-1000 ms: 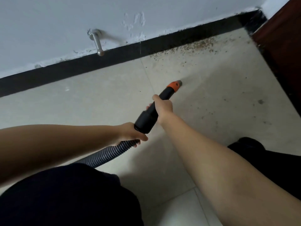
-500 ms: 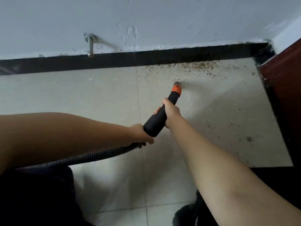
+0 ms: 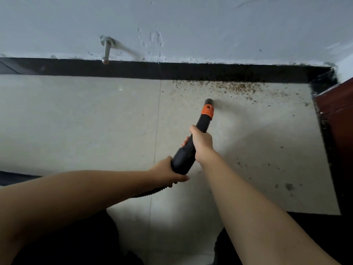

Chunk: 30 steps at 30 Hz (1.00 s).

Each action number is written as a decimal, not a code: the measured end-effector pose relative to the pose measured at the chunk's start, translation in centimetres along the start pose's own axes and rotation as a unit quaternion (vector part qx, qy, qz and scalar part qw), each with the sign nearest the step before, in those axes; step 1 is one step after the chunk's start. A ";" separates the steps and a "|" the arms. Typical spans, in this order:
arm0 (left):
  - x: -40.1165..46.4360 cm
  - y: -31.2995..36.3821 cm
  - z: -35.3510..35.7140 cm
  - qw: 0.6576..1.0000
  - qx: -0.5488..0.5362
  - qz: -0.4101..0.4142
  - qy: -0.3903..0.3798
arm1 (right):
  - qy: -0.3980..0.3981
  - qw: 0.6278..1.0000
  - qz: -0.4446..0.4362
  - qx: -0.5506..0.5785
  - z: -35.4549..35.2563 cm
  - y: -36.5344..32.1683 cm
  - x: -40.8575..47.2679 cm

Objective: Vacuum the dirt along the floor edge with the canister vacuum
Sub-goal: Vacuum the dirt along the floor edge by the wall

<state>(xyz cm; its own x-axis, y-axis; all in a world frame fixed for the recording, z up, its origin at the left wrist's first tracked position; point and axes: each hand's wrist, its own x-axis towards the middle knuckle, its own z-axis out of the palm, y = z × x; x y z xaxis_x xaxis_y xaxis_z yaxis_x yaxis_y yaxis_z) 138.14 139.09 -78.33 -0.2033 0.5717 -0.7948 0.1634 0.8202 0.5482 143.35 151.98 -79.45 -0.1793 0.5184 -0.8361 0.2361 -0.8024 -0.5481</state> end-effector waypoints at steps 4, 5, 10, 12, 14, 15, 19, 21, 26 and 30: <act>0.5 -1.2 2.7 0.998 -0.065 -0.006 0.016 | 0.016 0.999 -0.019 -0.030 -0.4 0.7 0.7; 0.4 -1.4 3.2 0.997 -0.078 -0.011 0.015 | 0.018 0.999 -0.022 -0.040 -0.5 1.0 0.7; -0.3 -1.5 3.9 0.996 -0.090 -0.025 -0.008 | 0.005 0.997 -0.024 -0.067 -0.5 1.3 0.2; -0.5 -1.2 3.4 0.994 -0.101 -0.028 -0.017 | -0.001 0.997 -0.026 -0.074 -0.2 1.0 0.0; -0.9 -1.0 2.9 0.992 -0.118 -0.030 -0.017 | -0.010 0.997 -0.024 -0.078 0.4 0.7 -0.2; -1.1 -1.1 2.8 0.991 -0.129 -0.033 -0.014 | -0.017 0.996 -0.021 -0.085 0.7 0.6 -0.3; -2.0 -1.6 2.6 0.983 -0.178 -0.044 0.008 | -0.056 0.991 -0.009 -0.122 2.2 0.7 -0.7; -2.0 -1.7 2.5 0.980 -0.192 -0.046 0.020 | -0.072 0.988 -0.006 -0.134 2.8 0.7 -0.8; -1.4 -0.8 2.4 0.981 -0.187 -0.041 0.022 | -0.069 0.989 -0.005 -0.134 2.4 -0.3 -0.4; -0.6 0.9 2.8 0.985 -0.173 -0.025 -0.001 | -0.035 0.992 -0.006 -0.119 0.6 -1.5 0.4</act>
<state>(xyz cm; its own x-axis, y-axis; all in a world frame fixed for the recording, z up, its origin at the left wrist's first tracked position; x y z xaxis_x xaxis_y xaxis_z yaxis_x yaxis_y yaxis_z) 141.14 139.40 -78.11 -0.2008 0.5310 -0.8232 -0.1863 0.8043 0.5643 142.35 153.16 -78.96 -0.2472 0.4998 -0.8301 0.4511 -0.6988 -0.5551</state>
